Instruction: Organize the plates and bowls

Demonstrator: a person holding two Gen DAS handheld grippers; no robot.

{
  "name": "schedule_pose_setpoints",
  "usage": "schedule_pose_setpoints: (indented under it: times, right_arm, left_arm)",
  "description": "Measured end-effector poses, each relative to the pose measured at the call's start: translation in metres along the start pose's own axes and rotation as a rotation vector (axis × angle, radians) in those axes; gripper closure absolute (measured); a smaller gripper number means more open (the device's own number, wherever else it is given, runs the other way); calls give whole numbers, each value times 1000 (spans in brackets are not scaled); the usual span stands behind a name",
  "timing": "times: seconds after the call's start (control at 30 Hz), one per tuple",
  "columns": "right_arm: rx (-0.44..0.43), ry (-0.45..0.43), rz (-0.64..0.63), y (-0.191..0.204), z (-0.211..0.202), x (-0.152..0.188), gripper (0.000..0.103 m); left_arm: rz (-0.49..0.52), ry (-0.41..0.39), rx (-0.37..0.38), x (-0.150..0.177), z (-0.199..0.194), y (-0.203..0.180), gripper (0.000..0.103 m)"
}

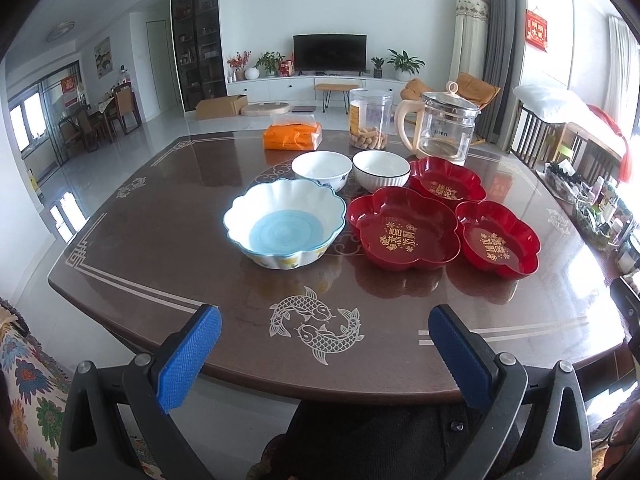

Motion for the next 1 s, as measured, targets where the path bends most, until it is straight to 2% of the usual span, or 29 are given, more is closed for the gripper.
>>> schedule_pose_setpoints:
  times: [0.23, 0.43, 1.0]
  right_arm:
    - [12, -4, 17, -2, 12, 0, 14]
    - [11, 12, 2, 3, 22, 1, 14]
    - [-8, 28, -38, 15, 18, 10, 14]
  left_arm:
    - [17, 19, 29, 0, 22, -11, 0]
    - [58, -3, 7, -7, 24, -24, 0]
    - [66, 39, -21, 7, 26, -25, 0]
Point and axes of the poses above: each gripper's, at about its wrist camera, not at the fingertips, and z roughly the way its jaws point, y to its left, x to its underside, the point moved 7 cm from there along z, roughly the way its jaws point, and after that the axes turned 5 degrees about -x, right-handed, at the moved point
